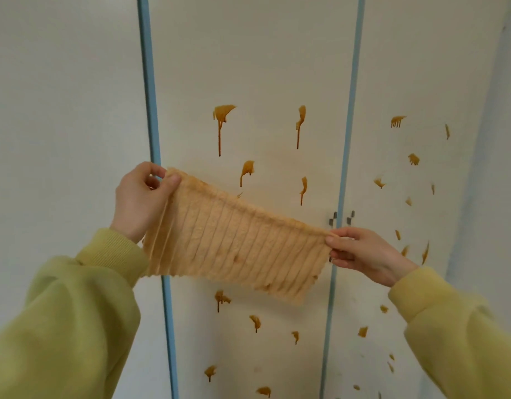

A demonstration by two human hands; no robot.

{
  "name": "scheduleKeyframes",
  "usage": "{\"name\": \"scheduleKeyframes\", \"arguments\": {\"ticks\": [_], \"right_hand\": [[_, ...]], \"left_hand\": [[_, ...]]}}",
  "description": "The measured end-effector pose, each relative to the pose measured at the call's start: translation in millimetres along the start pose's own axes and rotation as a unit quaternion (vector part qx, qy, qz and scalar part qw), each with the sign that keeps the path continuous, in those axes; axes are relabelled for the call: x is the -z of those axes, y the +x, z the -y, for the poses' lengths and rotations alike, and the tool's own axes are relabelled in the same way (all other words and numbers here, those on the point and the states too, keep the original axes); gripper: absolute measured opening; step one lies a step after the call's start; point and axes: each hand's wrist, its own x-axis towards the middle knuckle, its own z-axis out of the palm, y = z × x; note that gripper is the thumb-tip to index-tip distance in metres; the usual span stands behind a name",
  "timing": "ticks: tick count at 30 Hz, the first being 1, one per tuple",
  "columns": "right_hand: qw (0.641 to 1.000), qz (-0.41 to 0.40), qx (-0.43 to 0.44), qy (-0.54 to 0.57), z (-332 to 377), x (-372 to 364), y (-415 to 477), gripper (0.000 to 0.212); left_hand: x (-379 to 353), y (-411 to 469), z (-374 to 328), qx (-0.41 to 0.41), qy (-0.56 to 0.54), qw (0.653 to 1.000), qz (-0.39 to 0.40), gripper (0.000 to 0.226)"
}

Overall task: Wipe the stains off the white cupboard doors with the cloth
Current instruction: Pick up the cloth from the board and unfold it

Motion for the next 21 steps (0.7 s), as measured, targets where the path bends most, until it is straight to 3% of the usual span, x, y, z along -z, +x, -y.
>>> {"name": "scheduleKeyframes", "arguments": {"ticks": [15, 21], "right_hand": [[0.997, -0.03, 0.043, 0.054, 10, 13, 20, 0.013], [0.985, -0.075, 0.147, 0.058, 31, 9, 36, 0.012]], "left_hand": [[-13, 6, 10, 0.027, -0.028, 0.999, -0.008, 0.017], [-15, 19, 23, 0.062, -0.109, 0.992, 0.011, 0.011]]}}
